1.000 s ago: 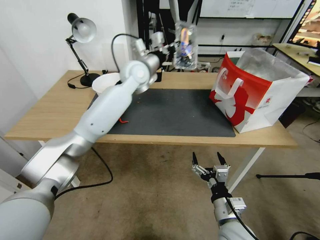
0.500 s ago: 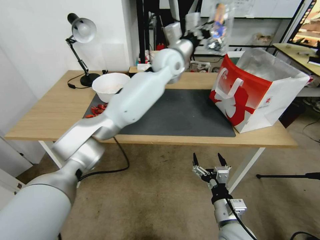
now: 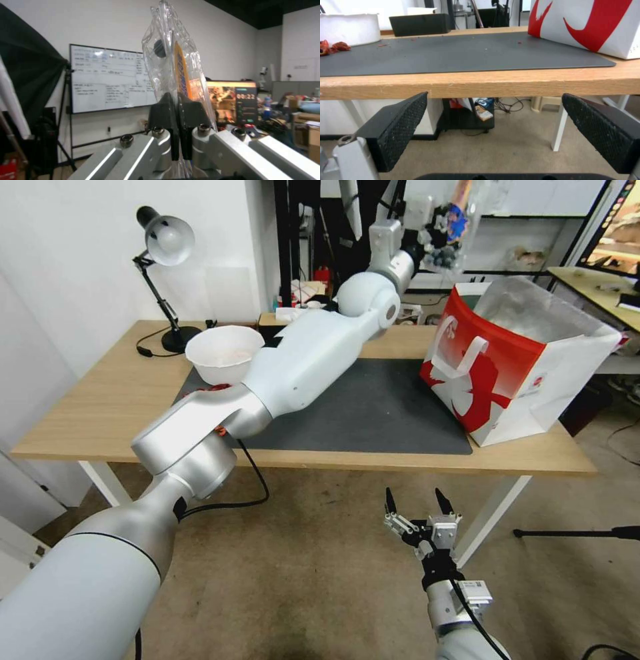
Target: Close the takeout container lid, then place the container into the takeout bag.
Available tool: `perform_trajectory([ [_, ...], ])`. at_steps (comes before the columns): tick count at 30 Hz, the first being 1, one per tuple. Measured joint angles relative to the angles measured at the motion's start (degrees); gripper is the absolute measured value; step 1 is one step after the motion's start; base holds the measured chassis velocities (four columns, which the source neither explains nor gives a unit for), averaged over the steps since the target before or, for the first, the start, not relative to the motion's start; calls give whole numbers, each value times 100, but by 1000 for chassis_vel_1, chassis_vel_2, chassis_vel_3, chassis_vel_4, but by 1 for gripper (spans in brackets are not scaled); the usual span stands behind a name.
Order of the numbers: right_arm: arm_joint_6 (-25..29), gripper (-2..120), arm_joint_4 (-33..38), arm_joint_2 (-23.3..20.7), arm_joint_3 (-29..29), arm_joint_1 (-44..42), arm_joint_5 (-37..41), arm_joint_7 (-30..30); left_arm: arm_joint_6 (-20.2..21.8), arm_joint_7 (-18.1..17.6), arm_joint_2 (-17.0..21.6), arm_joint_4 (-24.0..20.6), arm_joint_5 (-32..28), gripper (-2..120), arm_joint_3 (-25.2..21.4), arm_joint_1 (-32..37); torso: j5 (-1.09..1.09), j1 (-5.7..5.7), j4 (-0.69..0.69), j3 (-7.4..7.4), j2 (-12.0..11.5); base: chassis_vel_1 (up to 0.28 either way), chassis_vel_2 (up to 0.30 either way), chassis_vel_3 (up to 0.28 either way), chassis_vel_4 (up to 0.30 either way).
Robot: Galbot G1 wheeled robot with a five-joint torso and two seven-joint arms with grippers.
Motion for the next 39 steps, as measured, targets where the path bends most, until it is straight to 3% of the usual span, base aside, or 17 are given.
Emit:
perform_trajectory([
  [24,14,100,-67,85,97,-90,-54,0,-162,425,23,-523,-342,0,664,-62,1,0,2,-1,0,0,0,0,0],
  [39,22,100,-140,96,141,-29,-24,9,-234,718,27,-375,-3,2,870,-19,0,0,2,0,0,0,0,0,0],
])
